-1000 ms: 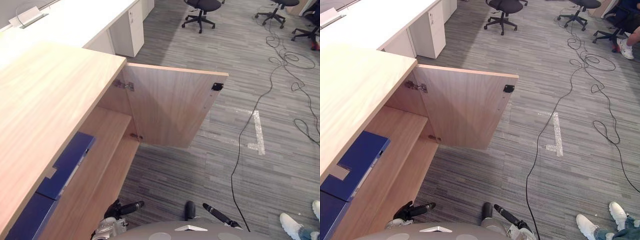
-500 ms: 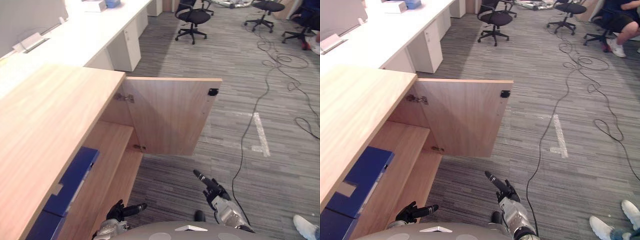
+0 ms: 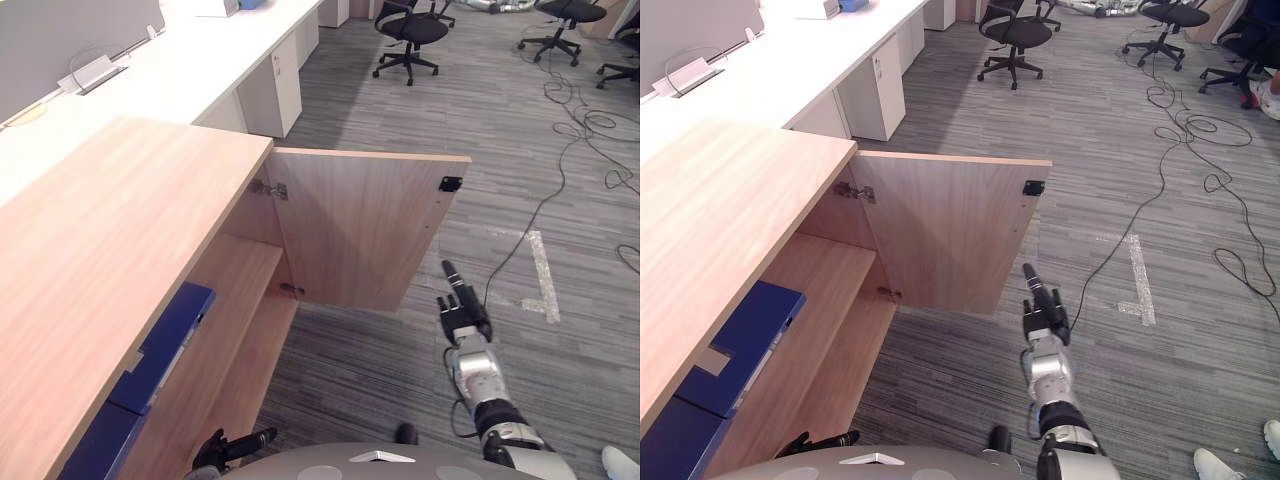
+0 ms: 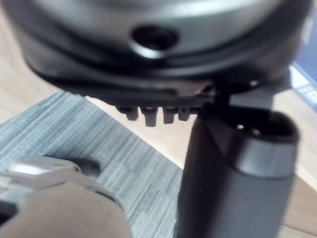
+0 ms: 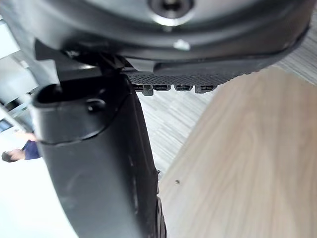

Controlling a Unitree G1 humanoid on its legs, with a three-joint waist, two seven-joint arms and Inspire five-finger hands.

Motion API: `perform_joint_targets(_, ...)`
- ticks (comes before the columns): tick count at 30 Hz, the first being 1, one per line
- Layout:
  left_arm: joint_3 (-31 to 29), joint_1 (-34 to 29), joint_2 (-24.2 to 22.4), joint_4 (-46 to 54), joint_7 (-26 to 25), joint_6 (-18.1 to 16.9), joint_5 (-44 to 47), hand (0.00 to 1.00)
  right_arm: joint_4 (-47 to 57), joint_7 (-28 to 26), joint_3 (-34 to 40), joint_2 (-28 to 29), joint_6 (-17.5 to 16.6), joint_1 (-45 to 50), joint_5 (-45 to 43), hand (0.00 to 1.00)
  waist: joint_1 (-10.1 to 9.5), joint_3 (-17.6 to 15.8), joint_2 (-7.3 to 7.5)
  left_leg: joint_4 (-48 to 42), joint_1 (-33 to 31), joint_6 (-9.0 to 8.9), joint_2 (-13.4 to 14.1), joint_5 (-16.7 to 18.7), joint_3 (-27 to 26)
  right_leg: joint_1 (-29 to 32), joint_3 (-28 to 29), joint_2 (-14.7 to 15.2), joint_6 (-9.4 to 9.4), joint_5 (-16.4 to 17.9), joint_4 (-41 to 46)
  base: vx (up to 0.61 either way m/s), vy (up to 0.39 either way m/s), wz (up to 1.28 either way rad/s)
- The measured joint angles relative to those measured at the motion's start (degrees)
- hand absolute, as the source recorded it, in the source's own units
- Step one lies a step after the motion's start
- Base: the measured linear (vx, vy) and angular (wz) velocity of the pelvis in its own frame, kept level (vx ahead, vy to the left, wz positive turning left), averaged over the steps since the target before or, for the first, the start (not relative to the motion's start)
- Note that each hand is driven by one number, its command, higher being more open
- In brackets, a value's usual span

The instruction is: Walk over to the cabinet, pick up the folder, carry it to the office cabinet, place the folder inside the office cabinet, then close the office cabinet door

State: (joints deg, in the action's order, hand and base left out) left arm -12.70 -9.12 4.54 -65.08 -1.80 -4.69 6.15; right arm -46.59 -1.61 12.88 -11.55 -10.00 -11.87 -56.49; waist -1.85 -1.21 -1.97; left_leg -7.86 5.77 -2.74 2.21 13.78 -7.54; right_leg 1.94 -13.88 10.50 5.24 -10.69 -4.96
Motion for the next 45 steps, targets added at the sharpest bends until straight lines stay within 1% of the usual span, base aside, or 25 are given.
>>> perform_joint_targets(1, -0.4, -0.2, 0.0, 0.0, 0.0, 0.0, 0.0, 1.00, 0.1, 1.0, 0.3, -1.6, 0.0, -0.9, 4.3, 1.00, 0.30, 0.0, 0.08, 0.0, 0.3, -0.03, 0.0, 0.0, 0.1, -0.3, -0.1, 0.0, 0.00, 0.0, 0.0, -0.06, -0.035, 0.07)
perform_joint_targets(3, -0.8, -0.4, 0.0, 0.0, 0.1, 0.0, 0.0, 1.00, 0.3, 1.6, 0.6, -3.5, 0.0, -1.9, 8.4, 1.00, 0.32, -0.2, 0.15, 0.1, 0.5, -0.04, 0.0, 0.0, 0.1, -0.5, -0.1, 0.0, 0.00, 0.0, 0.0, -0.04, -0.023, -0.01)
perform_joint_targets(5, -1.4, -0.4, 0.0, 0.0, 0.2, 0.0, 0.0, 1.00, 0.3, 3.3, 1.5, -5.5, 0.2, -3.8, 15.7, 1.00, 0.34, -0.6, 0.30, 0.1, 0.5, -0.19, 0.1, -0.2, 0.1, -0.5, -0.1, 0.0, 0.00, 0.0, 0.0, -0.06, -0.035, 0.00)
perform_joint_targets(6, -1.6, -0.4, 0.0, 0.0, 0.2, 0.0, 0.0, 1.00, 0.3, 3.7, 1.6, -6.0, 0.4, -4.3, 17.3, 1.00, 0.34, -0.7, 0.26, 0.1, 0.5, -0.23, 0.1, -0.2, 0.1, -0.5, -0.1, -0.1, 0.00, 0.0, 0.0, -0.06, -0.040, -0.01)
perform_joint_targets(8, -1.7, -0.4, 0.0, 0.2, 0.5, 0.0, 0.0, 1.00, 0.3, 6.5, 1.7, -8.0, 1.4, -6.4, 29.2, 1.00, 0.36, -1.8, 0.03, 0.1, 0.5, -0.34, 0.1, -0.3, 0.2, -0.5, -0.1, -0.1, 0.00, 0.0, 0.0, -0.06, -0.047, -0.01)
perform_joint_targets(9, -1.8, -0.4, 0.0, 0.3, 0.6, 0.0, 0.0, 1.00, 0.3, 7.0, 1.6, -8.6, 1.7, -6.8, 31.7, 1.00, 0.36, -2.1, -0.06, 0.1, 0.5, -0.39, 0.2, -0.4, 0.2, -0.5, -0.1, -0.1, 0.00, 0.0, 0.0, -0.06, -0.044, 0.02)
perform_joint_targets(10, -1.8, -0.4, 0.0, 0.5, 0.6, 0.0, -0.1, 1.00, 0.3, 7.4, 1.6, -9.8, 2.5, -7.5, 37.3, 1.00, 0.36, -2.6, -0.28, 0.1, 0.5, -0.47, 0.2, -0.5, 0.4, -0.5, -0.2, -0.2, 0.00, 0.0, 0.0, -0.04, -0.035, 0.04)
perform_joint_targets(11, -1.8, -0.5, 0.0, 0.5, 0.6, 0.0, -0.1, 1.00, 0.2, 7.4, 1.6, -10.5, 3.0, -7.8, 39.7, 1.00, 0.34, -2.8, -0.38, 0.1, 0.4, -0.48, 0.2, -0.6, 0.6, -0.5, -0.4, -0.2, 0.00, 0.0, 0.0, -0.05, -0.052, 0.11)
perform_joint_targets(12, -1.8, -0.6, 0.0, 0.5, 0.6, 0.0, -0.3, 1.00, -0.1, 7.5, 1.6, -11.7, 3.9, -8.4, 44.1, 1.00, 0.34, -2.9, -0.58, 0.1, 0.2, -0.57, 0.3, -0.7, 1.1, -0.5, -0.8, -0.2, 0.00, 0.0, 0.0, -0.04, -0.051, 0.17)
perform_joint_targets(13, -1.8, -0.6, 0.0, 0.5, 0.6, 0.0, -0.9, 1.00, -1.0, 7.8, 1.4, -12.6, 4.4, -9.4, 46.9, 1.00, 0.53, -2.9, -0.68, 0.1, -0.2, -0.65, 0.4, -0.9, 1.6, -0.4, -1.3, -0.2, 0.00, 0.0, 0.0, -0.02, -0.042, 0.18)
perform_joint_targets(16, -1.8, -0.7, 0.0, 0.8, 0.7, 0.0, -2.2, 1.00, -5.9, 8.6, -0.1, -15.2, 5.1, -13.1, 49.5, 1.00, 0.33, -3.0, -0.70, 0.1, -0.4, -0.71, 0.4, -1.2, 2.1, -0.4, -1.7, -0.1, 0.00, 0.0, 0.0, -0.03, -0.036, 0.10)
perform_joint_targets(18, -1.8, -0.8, 0.0, 0.9, 0.7, -0.1, -2.2, 1.00, -8.0, 9.0, -0.1, -16.0, 5.8, -15.6, 49.6, 1.00, 0.37, -3.1, -0.70, 0.1, -0.5, -0.68, 0.3, -1.3, 2.5, -0.6, -2.2, 0.0, 0.00, 0.0, 0.0, -0.04, -0.024, 0.11)
perform_joint_targets(21, -1.8, -0.9, 0.0, 1.0, 0.7, -0.1, -2.1, 1.00, -11.3, 9.6, -0.3, -17.0, 5.9, -19.5, 49.5, 1.00, 0.32, -3.2, -0.58, 0.1, -0.7, -0.69, 0.2, -1.6, 3.4, -1.1, -3.1, 0.2, 0.00, 0.0, 0.0, -0.05, -0.025, 0.16)
perform_joint_targets(25, -1.8, -1.0, 0.0, 1.4, 0.7, -0.1, -1.9, 1.00, -15.3, 9.9, -0.6, -17.7, 6.0, -26.7, 48.8, 1.00, 0.03, -4.3, -0.47, 0.0, -1.3, -0.75, 0.0, -2.2, 5.0, -1.4, -4.3, 0.4, -0.02, 0.0, 0.1, -0.04, -0.031, 0.18)
perform_joint_targets(28, -1.9, -1.0, 0.0, 1.6, 0.7, -0.1, -1.7, 1.00, -19.0, 10.0, -0.5, -18.7, 6.0, -30.7, 45.1, 1.00, -1.21, -4.6, -0.64, 0.0, -1.3, -0.93, 0.1, -2.5, 6.2, -2.1, -5.3, 0.4, -0.07, 0.0, 0.3, -0.03, -0.037, 0.20)
perform_joint_targets(33, -2.9, -1.6, 0.0, 1.6, 0.7, -0.1, -1.2, 1.00, -21.7, 9.2, -1.0, -18.7, 6.0, -34.1, 39.4, 1.00, -1.97, -4.8, -0.68, -0.1, -1.4, -0.97, 0.1, -2.7, 7.8, -3.1, -6.8, 0.6, -0.35, 0.2, 0.3, -0.03, -0.020, 0.18)
perform_joint_targets(34, -2.9, -1.7, 0.1, 1.6, 0.7, -0.1, -1.2, 1.00, -22.1, 8.0, -1.9, -19.1, 5.9, -34.5, 36.7, 1.00, -2.57, -4.8, -0.71, -0.1, -1.5, -0.97, 0.0, -2.7, 8.0, -3.2, -7.0, 0.6, -0.44, 0.3, 0.3, -0.02, -0.017, 0.07)
perform_joint_targets(35, -2.9, -1.7, 0.1, 1.6, 0.8, -0.1, -1.2, 1.00, -22.4, 6.9, -2.4, -19.4, 6.0, -34.6, 35.0, 1.00, -2.73, -4.8, -0.72, -0.2, -1.5, -0.97, 0.0, -2.7, 8.2, -3.3, -7.2, 0.6, -0.64, 0.4, 0.3, -0.01, -0.016, 0.12)
perform_joint_targets(40, -3.0, -1.7, 0.1, 1.6, 2.0, -0.1, 0.3, 1.00, -23.1, 1.6, -6.0, -19.6, 6.0, -35.2, 26.1, 1.00, -2.81, -5.5, -1.04, -0.9, -1.9, -0.98, -0.1, -2.8, 10.0, -4.3, -8.7, 0.7, -0.73, 0.5, 0.3, -0.01, -0.015, 0.18)
perform_joint_targets(41, -3.0, -1.7, 0.1, 1.8, 2.3, -0.2, 0.3, 1.00, -23.7, 1.3, -6.8, -19.7, 5.9, -36.3, 24.3, 1.00, -2.60, -6.0, -1.10, -1.1, -2.1, -0.97, -0.2, -2.8, 10.4, -4.4, -9.2, 0.9, -0.73, 0.5, 0.3, -0.03, -0.012, 0.18)
perform_joint_targets(43, -3.0, -1.8, 0.1, 2.1, 2.7, -0.2, 0.5, 1.00, -24.3, 0.6, -7.2, -20.9, 6.0, -36.4, 22.1, 1.00, -2.75, -6.4, -1.10, -1.5, -2.4, -0.93, -0.3, -2.8, 11.0, -4.7, -9.7, 1.0, -0.73, 0.5, 0.3, -0.03, -0.013, 0.17)
perform_joint_targets(45, -3.0, -2.1, 0.1, 2.1, 3.1, -0.2, 0.5, 1.00, -24.6, 0.3, -9.3, -21.5, 6.0, -36.4, 20.9, 1.00, -2.77, -6.4, -1.17, -1.8, -2.4, -0.93, -0.4, -2.8, 11.2, -5.0, -9.9, 1.0, -0.73, 0.5, 0.3, -0.03, -0.012, 0.07)
